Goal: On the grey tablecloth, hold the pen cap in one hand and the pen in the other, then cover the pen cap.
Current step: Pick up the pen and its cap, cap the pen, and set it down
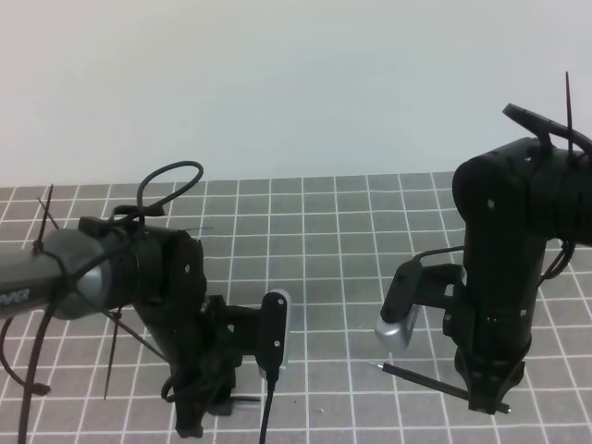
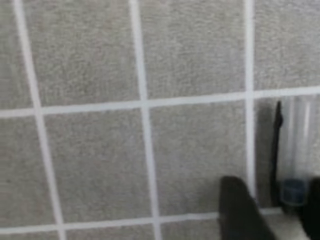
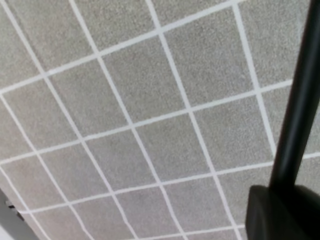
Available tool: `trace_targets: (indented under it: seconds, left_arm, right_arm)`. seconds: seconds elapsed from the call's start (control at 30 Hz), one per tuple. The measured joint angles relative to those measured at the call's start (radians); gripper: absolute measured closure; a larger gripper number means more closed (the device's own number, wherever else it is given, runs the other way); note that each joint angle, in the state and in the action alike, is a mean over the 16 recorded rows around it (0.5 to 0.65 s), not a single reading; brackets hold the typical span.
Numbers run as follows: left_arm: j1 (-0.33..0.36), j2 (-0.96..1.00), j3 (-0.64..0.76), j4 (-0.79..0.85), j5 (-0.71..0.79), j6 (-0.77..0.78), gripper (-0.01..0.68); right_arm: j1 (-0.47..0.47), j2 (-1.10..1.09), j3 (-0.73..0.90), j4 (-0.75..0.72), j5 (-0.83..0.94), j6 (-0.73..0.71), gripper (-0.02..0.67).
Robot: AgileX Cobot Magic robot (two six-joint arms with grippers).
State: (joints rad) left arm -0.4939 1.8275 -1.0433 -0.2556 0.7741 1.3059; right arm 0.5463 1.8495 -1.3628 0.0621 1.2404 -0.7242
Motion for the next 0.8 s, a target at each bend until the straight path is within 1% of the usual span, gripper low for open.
trace_targets:
  seconds: [0.13,0.27,0.37,0.53,0.8]
  left_arm:
    - [-0.001,-0.001,0.000,0.005,0.000,-0.001,0.561]
    - [-0.001,-0.014,-0.001,0.015,0.003,0.001,0.630]
    - [-0.001,-0.041,0.001,0.023,0.010,0.011,0.646]
    - [-0.002,-0.127,0.003,0.044,0.029,0.032,0.646]
    - [-0.003,-0.323,0.008,0.084,0.048,0.078,0.642]
  right_arm:
    - [0.000,-0.001,0.000,0.000,0.006,0.001,0.647]
    - [0.000,-0.002,0.000,0.007,0.020,0.003,0.648]
    - [0.000,-0.001,0.001,0.022,0.032,0.007,0.652]
    - [0.000,-0.004,0.001,0.060,0.051,0.019,0.652]
    - [0.003,-0.021,0.006,0.191,0.068,0.069,0.652]
